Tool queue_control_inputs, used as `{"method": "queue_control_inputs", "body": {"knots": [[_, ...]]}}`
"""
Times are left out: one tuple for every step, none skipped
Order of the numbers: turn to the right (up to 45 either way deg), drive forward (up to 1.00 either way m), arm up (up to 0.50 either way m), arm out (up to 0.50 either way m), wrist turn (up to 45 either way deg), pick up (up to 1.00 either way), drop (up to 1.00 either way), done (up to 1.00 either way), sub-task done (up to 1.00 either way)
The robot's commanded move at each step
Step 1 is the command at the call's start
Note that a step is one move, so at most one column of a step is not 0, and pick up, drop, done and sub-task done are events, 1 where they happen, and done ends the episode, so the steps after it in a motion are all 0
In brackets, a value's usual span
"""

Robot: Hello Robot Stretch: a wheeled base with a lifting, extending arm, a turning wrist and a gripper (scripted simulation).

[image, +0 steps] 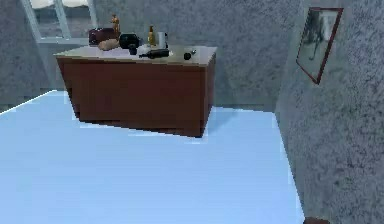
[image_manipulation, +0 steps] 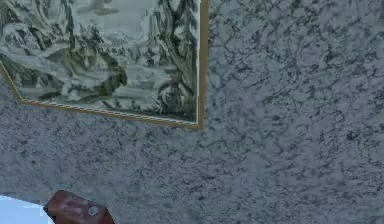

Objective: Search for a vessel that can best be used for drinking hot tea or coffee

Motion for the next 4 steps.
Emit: {"method": "queue_control_inputs", "body": {"knots": [[0.0, 1.0, 0.0, 0.0, 0.0, 0.0, 0.0, 0.0, 0.0], [3.0, 0.0, 0.0, 0.0, 0.0, 0.0, 0.0, 0.0, 0.0], [0.0, 0.75, 0.0, 0.0, 0.0, 0.0, 0.0, 0.0, 0.0], [18.0, 0.0, 0.0, 0.0, 0.0, 0.0, 0.0, 0.0, 0.0]]}}
